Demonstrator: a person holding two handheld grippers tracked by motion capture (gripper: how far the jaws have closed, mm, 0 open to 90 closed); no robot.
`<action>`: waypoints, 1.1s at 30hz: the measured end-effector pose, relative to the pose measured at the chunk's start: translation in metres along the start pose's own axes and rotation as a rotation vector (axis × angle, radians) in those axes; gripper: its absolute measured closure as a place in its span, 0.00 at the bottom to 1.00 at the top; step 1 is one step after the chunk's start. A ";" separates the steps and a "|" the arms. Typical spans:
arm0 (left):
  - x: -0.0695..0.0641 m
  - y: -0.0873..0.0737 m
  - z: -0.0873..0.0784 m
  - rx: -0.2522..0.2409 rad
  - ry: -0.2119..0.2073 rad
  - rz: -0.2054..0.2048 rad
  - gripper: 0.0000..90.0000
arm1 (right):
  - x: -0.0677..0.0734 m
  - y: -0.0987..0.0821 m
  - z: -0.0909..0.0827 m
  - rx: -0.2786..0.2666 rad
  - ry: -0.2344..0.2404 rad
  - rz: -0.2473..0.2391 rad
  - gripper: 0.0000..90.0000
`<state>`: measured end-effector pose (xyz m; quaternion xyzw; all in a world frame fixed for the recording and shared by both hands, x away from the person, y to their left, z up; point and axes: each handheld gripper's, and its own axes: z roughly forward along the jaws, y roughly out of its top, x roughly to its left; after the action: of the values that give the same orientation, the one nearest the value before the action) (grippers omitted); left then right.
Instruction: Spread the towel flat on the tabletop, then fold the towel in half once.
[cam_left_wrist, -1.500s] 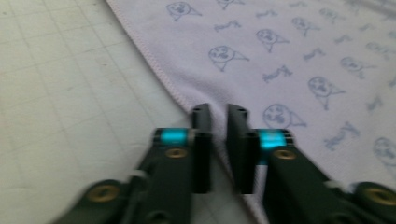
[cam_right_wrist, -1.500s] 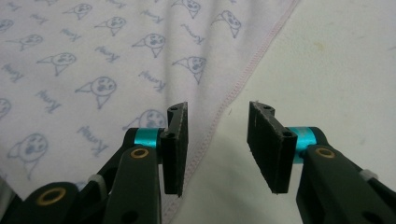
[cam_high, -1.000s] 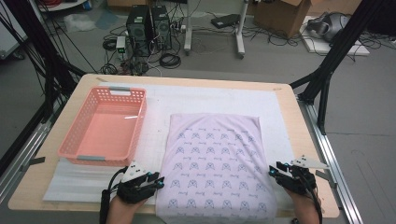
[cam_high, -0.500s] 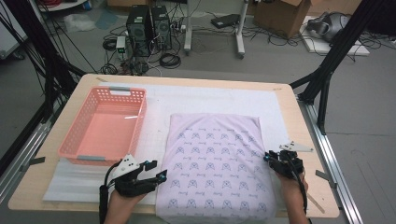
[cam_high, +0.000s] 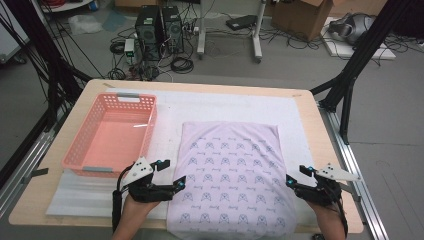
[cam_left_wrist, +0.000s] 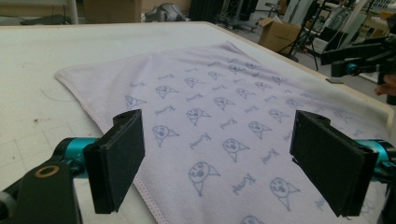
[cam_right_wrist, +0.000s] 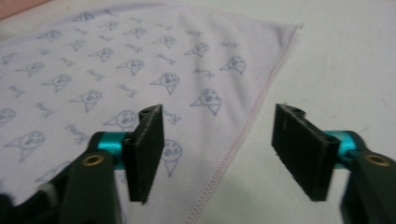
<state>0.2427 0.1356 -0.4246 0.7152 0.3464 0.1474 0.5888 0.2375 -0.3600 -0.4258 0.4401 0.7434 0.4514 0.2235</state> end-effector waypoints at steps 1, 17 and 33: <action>0.000 0.000 0.000 -0.002 -0.003 0.001 0.21 | 0.001 0.000 -0.002 -0.009 -0.005 0.000 0.30; 0.004 -0.004 0.009 0.014 0.000 0.002 0.22 | 0.000 -0.002 -0.006 -0.022 -0.007 -0.006 0.26; 0.010 -0.008 0.016 0.038 0.027 -0.028 0.24 | 0.001 -0.002 -0.001 0.004 0.001 0.006 0.26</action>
<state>0.2572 0.1314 -0.4378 0.7194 0.3670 0.1423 0.5723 0.2359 -0.3598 -0.4267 0.4424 0.7430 0.4510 0.2208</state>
